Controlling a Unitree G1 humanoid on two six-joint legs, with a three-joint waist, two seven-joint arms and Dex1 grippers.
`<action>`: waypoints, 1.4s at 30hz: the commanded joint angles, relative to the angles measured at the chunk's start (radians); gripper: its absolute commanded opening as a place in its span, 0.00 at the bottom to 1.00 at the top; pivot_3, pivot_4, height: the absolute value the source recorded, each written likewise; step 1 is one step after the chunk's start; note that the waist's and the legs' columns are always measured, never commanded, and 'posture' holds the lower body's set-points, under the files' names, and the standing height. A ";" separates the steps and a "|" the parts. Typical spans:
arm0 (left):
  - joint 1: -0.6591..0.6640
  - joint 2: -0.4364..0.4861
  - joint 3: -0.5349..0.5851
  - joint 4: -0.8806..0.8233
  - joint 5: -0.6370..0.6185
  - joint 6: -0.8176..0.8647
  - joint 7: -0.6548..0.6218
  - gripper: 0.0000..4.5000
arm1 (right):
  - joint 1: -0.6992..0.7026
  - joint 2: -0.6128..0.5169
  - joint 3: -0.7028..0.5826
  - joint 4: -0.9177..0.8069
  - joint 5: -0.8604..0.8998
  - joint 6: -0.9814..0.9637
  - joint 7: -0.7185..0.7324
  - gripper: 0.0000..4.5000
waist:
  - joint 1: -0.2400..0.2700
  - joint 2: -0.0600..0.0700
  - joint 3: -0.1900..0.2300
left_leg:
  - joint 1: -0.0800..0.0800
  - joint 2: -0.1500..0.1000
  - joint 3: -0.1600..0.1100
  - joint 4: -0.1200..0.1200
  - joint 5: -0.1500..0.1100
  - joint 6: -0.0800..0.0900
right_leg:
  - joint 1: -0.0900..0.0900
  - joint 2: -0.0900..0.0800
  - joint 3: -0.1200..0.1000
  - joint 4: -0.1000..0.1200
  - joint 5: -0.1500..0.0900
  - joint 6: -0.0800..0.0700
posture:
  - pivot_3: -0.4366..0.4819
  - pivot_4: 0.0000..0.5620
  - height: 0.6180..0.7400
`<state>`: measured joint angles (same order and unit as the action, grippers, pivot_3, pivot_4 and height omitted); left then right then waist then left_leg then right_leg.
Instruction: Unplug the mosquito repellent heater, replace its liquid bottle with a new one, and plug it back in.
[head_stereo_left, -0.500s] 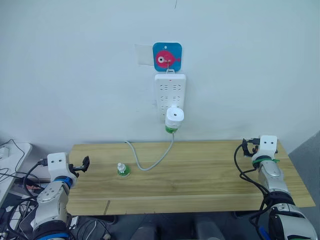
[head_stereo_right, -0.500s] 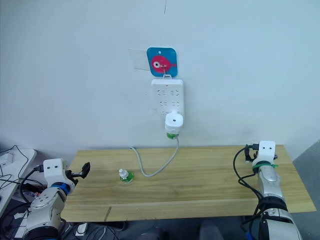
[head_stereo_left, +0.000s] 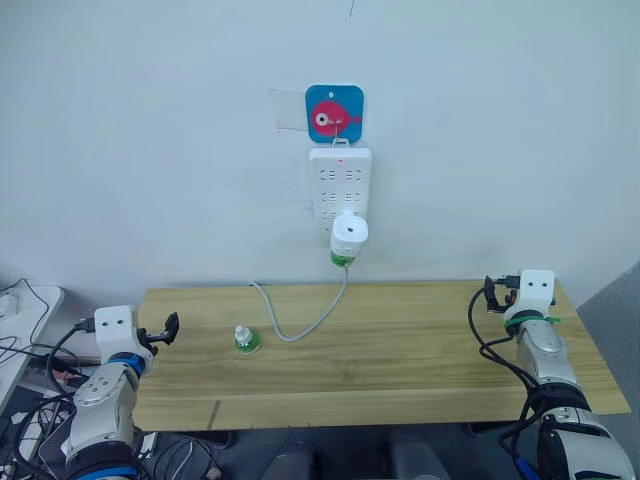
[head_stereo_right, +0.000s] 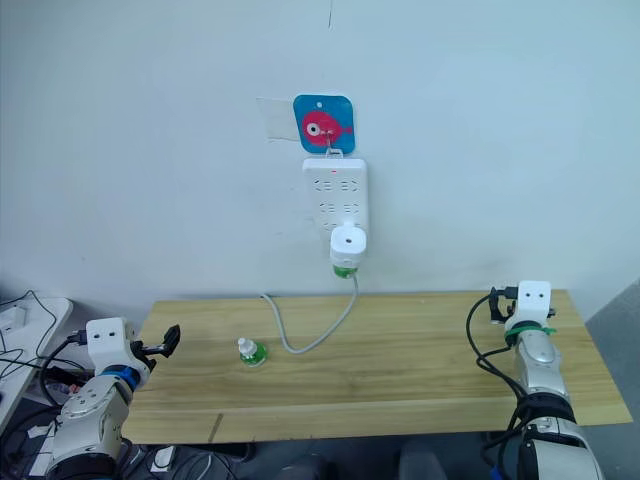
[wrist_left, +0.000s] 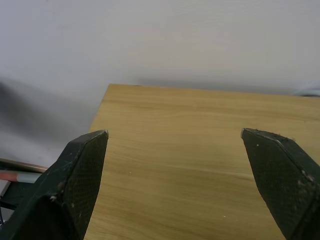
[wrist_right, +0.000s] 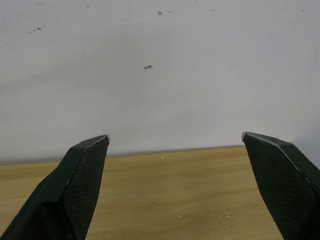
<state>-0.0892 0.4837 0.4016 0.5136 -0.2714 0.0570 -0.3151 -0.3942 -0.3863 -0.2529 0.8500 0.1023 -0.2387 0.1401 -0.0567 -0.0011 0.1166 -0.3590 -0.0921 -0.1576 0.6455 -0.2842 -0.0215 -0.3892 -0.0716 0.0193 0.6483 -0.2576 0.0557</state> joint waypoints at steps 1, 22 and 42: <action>0.003 0.014 0.036 -0.036 -0.032 -0.006 -0.022 1.00 | 0.012 -0.002 -0.003 -0.081 0.021 0.004 0.032 0.99 | 0.000 0.000 0.000 | 0.000 0.000 0.000 0.000 0.000 0.000 | 0.000 0.000 0.000 0.000 0.000 0.000 | 0.41 0.21 1.00; 0.118 0.157 -0.038 -0.576 -0.256 0.269 -0.411 0.73 | 0.215 -0.019 0.117 -0.976 0.367 0.576 0.452 1.00 | 0.008 0.003 0.004 | -0.001 0.003 -0.002 0.000 0.000 0.000 | 0.000 -0.001 -0.001 -0.001 0.000 0.000 | 0.41 0.24 1.00; -0.594 0.036 -0.412 -0.072 -0.063 0.147 -0.684 0.67 | 0.180 0.012 0.176 -1.248 0.483 0.818 0.395 1.00 | 0.018 -0.002 0.011 | -0.005 0.000 -0.002 0.001 0.002 -0.004 | -0.003 0.000 -0.003 -0.002 0.000 0.000 | 0.35 0.21 1.00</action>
<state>-0.6445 0.5202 -0.0124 0.4026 -0.3555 0.2544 -0.9784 -0.2129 -0.3761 -0.0585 -0.3609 0.5724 0.5953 0.5397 -0.0384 -0.0033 0.1272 -0.3643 -0.0922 -0.1587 0.6464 -0.2819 -0.0255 -0.3930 -0.0716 0.0171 0.6461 -0.2578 0.0559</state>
